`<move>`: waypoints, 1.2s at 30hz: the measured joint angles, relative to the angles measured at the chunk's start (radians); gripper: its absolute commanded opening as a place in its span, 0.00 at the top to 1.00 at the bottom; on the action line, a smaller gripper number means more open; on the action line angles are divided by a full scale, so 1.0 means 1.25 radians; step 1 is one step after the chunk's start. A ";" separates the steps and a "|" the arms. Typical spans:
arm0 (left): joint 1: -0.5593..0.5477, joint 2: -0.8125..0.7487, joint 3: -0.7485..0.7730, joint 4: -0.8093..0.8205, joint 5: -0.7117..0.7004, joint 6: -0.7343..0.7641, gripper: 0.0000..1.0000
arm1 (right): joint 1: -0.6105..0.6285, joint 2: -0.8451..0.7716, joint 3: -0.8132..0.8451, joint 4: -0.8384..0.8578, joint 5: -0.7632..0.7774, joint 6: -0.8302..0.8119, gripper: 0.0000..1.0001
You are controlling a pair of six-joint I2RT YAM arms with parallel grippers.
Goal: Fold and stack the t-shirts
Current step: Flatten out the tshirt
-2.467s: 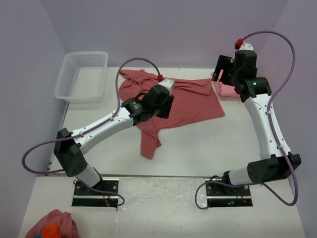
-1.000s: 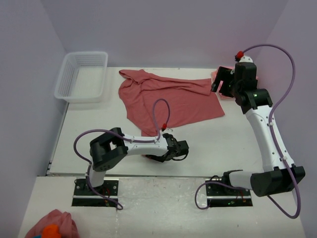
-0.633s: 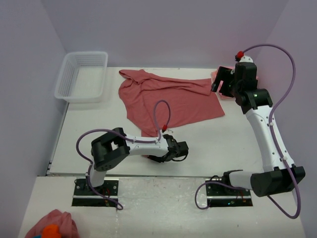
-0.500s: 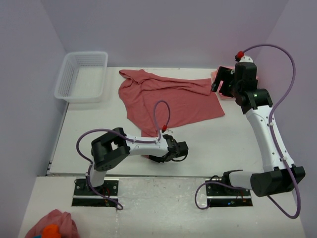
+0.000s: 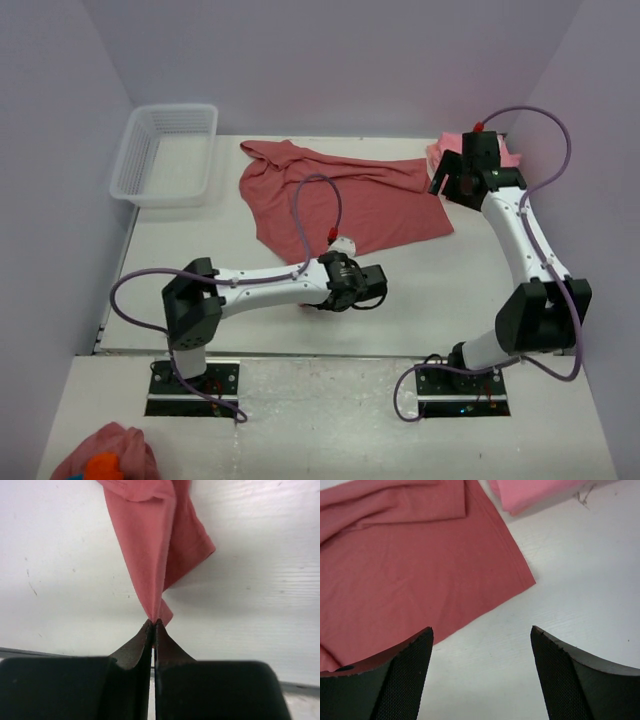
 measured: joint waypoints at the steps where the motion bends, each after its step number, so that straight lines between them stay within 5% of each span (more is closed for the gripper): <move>1: 0.001 -0.028 0.018 -0.008 -0.007 0.000 1.00 | -0.012 0.026 0.000 0.000 -0.002 0.003 0.21; 14: 0.037 -0.149 0.083 -0.046 -0.029 0.005 1.00 | -0.117 0.266 0.052 -0.009 -0.060 0.011 0.31; 21: 0.083 -0.149 0.081 -0.017 -0.033 0.045 1.00 | -0.121 0.361 0.107 -0.007 -0.088 0.017 0.51; 36: 0.151 -0.158 0.051 0.067 -0.021 0.136 1.00 | -0.142 0.432 0.086 -0.005 -0.084 0.034 0.45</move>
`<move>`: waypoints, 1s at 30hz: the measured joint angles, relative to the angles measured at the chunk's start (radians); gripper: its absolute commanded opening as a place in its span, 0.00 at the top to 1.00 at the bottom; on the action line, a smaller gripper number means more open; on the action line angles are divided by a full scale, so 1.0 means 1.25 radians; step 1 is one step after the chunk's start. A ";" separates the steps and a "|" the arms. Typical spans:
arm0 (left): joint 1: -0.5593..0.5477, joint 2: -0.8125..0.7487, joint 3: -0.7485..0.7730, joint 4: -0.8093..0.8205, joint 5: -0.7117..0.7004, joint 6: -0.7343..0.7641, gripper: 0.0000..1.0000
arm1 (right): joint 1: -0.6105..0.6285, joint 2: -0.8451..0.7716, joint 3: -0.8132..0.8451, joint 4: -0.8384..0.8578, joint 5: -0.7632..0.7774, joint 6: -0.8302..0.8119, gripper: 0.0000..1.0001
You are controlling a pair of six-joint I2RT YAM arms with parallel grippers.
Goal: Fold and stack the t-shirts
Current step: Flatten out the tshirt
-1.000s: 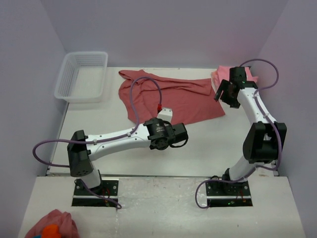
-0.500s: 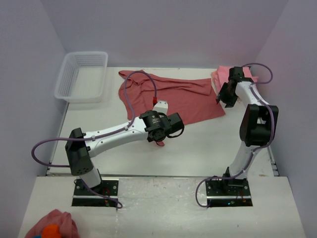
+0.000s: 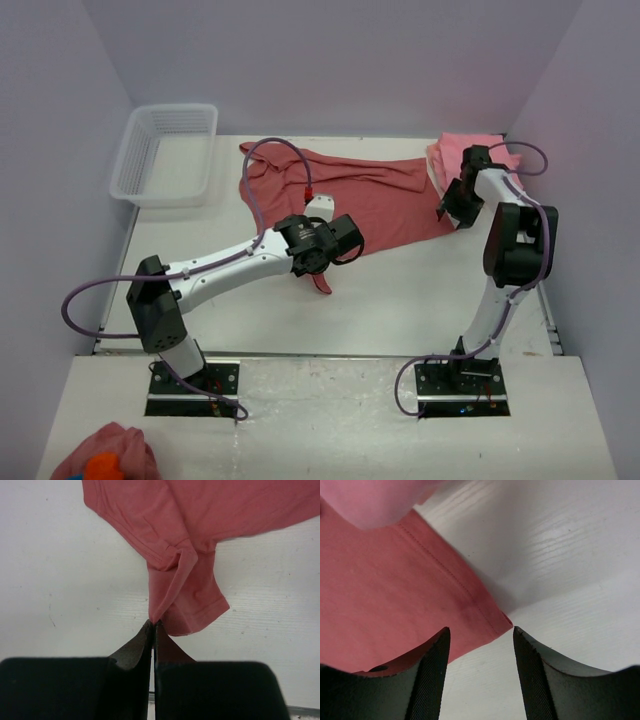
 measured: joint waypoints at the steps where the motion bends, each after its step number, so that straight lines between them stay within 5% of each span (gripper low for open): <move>1: 0.002 -0.003 -0.004 0.005 0.002 0.006 1.00 | -0.002 0.000 -0.004 0.001 0.002 0.002 0.45; 20: 0.023 -0.037 -0.013 0.019 0.021 0.037 1.00 | -0.013 0.051 0.045 -0.028 0.010 0.032 0.51; 30: 0.043 -0.038 -0.013 0.020 0.034 0.062 1.00 | -0.013 0.055 0.042 -0.051 0.002 0.042 0.41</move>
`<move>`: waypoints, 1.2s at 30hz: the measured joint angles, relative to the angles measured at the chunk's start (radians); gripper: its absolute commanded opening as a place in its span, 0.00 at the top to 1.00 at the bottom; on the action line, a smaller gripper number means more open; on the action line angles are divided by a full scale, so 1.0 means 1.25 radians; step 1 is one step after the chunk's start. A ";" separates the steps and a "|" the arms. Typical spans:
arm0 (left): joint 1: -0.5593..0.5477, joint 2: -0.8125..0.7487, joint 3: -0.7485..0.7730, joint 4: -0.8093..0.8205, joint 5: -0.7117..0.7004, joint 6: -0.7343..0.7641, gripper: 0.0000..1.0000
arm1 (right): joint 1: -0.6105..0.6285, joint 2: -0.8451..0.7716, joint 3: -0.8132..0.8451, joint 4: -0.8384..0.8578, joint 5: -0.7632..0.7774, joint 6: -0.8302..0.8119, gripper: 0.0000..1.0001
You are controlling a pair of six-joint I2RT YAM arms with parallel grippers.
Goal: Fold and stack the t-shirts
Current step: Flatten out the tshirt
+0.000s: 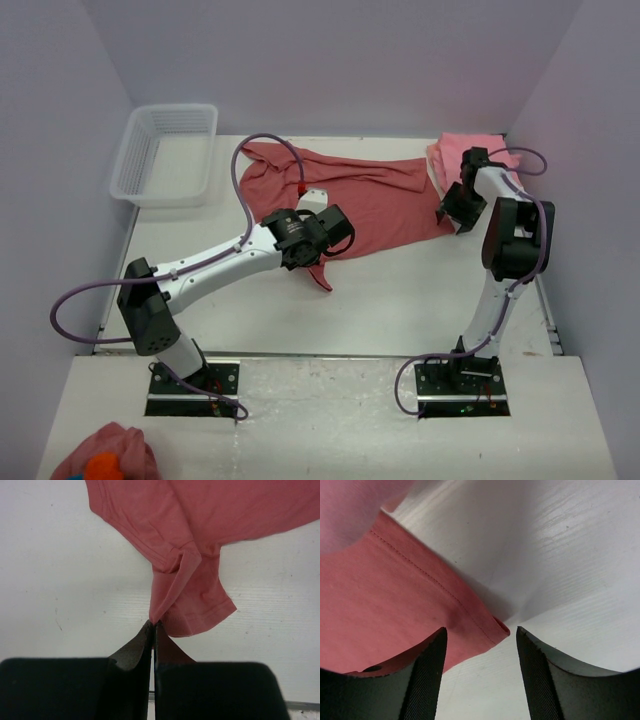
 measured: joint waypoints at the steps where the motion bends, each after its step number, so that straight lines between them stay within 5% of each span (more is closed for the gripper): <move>1: 0.000 0.000 0.000 0.000 0.002 0.002 1.00 | 0.000 0.000 -0.002 -0.001 0.000 0.001 0.43; 4: 0.003 0.000 0.000 0.001 0.007 0.010 1.00 | 0.000 0.000 -0.004 -0.007 0.000 0.003 0.56; 12: 0.026 -0.020 0.000 0.002 0.013 0.025 1.00 | 0.001 0.000 -0.004 -0.018 -0.003 0.019 0.71; 17: 0.035 -0.031 0.000 0.007 0.016 0.034 1.00 | 0.003 0.000 -0.004 -0.018 -0.003 0.027 0.99; 30: 0.052 -0.034 -0.005 0.018 -0.011 0.034 1.00 | 0.035 -0.037 -0.044 0.019 0.005 0.013 1.00; 36: 0.063 -0.016 0.198 -0.035 -0.112 0.050 1.00 | 0.093 -0.163 0.037 -0.007 0.022 -0.014 1.00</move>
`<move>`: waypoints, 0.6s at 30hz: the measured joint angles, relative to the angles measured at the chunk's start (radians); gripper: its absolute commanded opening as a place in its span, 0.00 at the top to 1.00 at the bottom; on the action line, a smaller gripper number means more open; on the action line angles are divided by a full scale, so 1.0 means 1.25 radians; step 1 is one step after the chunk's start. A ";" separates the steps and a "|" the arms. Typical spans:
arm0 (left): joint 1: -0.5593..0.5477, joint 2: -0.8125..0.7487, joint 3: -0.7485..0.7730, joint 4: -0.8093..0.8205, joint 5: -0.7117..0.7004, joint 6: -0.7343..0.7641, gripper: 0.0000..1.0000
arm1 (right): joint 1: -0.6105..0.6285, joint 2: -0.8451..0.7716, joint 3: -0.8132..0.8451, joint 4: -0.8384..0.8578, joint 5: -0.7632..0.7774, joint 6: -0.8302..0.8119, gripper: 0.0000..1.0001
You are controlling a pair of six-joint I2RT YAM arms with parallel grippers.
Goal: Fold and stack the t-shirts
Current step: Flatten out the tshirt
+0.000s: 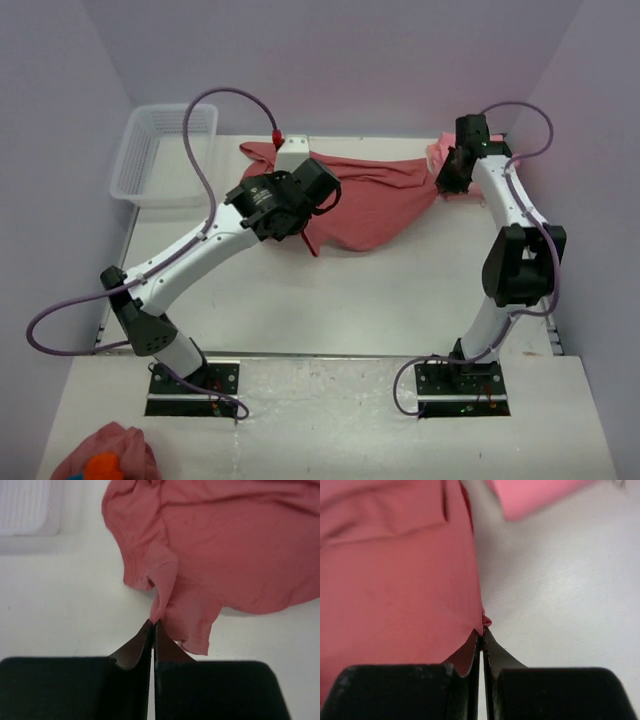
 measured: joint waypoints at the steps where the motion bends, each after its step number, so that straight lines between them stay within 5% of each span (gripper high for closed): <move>1: 0.000 -0.003 0.045 -0.001 -0.020 0.009 1.00 | 0.011 -0.027 0.035 -0.004 0.001 -0.008 1.00; 7: 0.001 -0.069 0.251 0.011 -0.113 0.097 1.00 | 0.051 -0.204 0.238 -0.038 -0.001 -0.063 1.00; 18: 0.001 -0.363 0.361 0.289 -0.141 0.398 1.00 | 0.051 -0.497 0.441 -0.115 -0.031 -0.145 1.00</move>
